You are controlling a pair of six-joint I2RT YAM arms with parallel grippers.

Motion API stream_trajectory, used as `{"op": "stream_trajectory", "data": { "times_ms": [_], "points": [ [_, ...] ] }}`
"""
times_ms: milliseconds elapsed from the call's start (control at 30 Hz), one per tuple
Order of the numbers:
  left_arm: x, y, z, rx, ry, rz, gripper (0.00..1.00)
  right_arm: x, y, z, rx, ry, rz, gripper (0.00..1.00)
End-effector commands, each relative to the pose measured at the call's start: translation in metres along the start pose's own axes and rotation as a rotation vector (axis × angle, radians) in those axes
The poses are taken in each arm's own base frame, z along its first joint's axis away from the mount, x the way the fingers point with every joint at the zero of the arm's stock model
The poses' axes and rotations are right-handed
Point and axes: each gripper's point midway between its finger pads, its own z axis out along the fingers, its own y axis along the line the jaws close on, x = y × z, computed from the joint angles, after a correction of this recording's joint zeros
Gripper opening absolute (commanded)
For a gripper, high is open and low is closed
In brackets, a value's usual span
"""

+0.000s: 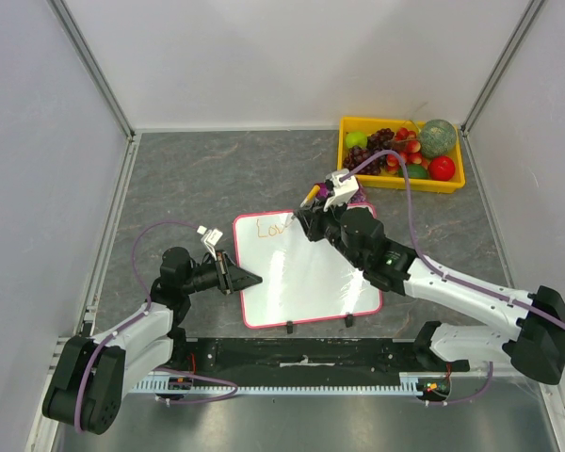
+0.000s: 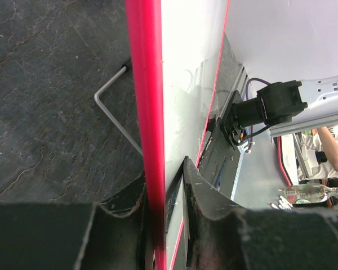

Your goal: Write a sentence on the whiteboard

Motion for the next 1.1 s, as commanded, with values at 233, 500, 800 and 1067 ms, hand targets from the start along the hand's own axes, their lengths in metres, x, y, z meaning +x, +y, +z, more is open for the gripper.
{"op": "stream_trajectory", "data": {
  "times_ms": [233, 500, 800, 1067],
  "points": [
    [-0.004, 0.008, 0.001, -0.039, -0.021, 0.037, 0.02, 0.004, 0.002, 0.006, -0.019, -0.009, 0.036, 0.0],
    [-0.004, 0.008, 0.001, -0.038, -0.021, 0.037, 0.02, 0.011, -0.006, 0.01, 0.014, 0.009, 0.026, 0.0],
    [-0.004, 0.008, 0.001, -0.037, -0.02, 0.039, 0.02, 0.014, -0.02, 0.007, 0.071, 0.016, 0.008, 0.0],
    [-0.004, 0.008, 0.001, -0.038, -0.021, 0.038, 0.02, 0.01, -0.031, 0.006, 0.11, 0.011, -0.003, 0.0]
  ]
}}
